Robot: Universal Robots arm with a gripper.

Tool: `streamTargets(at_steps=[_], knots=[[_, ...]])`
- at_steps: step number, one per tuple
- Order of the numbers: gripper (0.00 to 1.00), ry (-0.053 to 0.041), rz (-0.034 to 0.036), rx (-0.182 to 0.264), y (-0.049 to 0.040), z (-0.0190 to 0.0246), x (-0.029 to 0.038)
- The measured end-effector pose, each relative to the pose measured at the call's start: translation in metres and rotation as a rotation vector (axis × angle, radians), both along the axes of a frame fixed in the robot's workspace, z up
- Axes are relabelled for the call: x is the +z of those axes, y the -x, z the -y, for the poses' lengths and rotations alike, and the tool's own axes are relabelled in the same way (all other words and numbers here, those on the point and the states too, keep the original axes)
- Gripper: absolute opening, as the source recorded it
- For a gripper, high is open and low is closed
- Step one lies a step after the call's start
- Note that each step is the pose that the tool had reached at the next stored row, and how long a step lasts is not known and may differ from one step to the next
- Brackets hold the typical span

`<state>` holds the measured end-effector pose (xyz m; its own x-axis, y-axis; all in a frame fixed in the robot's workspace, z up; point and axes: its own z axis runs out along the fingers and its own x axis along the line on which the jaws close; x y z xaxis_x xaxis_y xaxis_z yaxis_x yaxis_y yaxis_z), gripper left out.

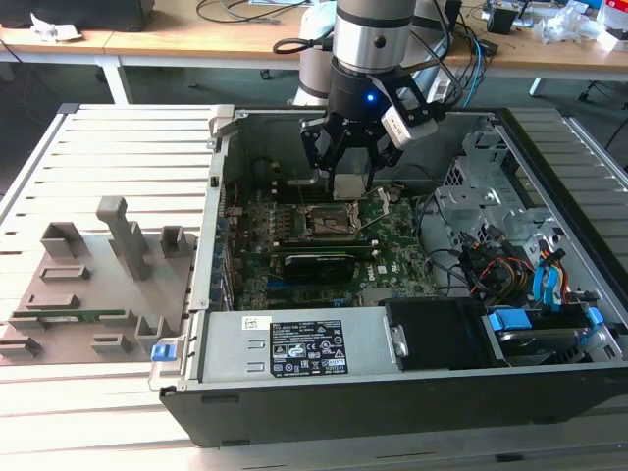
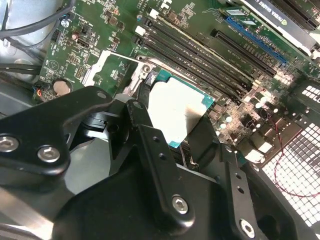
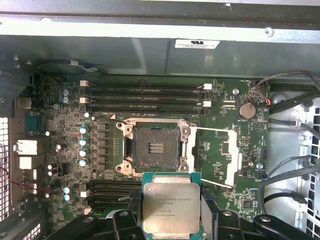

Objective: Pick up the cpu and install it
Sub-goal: 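Pick up the cpu and move it towards the insertion slot, then place the cpu into insertion slot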

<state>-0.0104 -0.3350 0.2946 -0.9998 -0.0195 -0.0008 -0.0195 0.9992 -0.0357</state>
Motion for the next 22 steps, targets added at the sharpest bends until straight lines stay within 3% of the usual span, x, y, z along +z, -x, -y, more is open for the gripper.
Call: streamTargets(at_steps=[7,10,13,16,22], knots=[[0.55,0.0000,0.0000,-0.002,0.0000,-0.0001,0.0000],[0.55,0.0043,0.0000,-0.041,0.0000,-0.0001,-0.0001],[0.55,0.0107,-0.0001,-0.126,0.0000,-0.0001,-0.0003],[0.55,0.0168,0.0000,-0.176,0.0000,-0.0001,-0.0005],[0.55,0.0303,0.0006,-0.247,0.0000,-0.0001,-0.0008]])
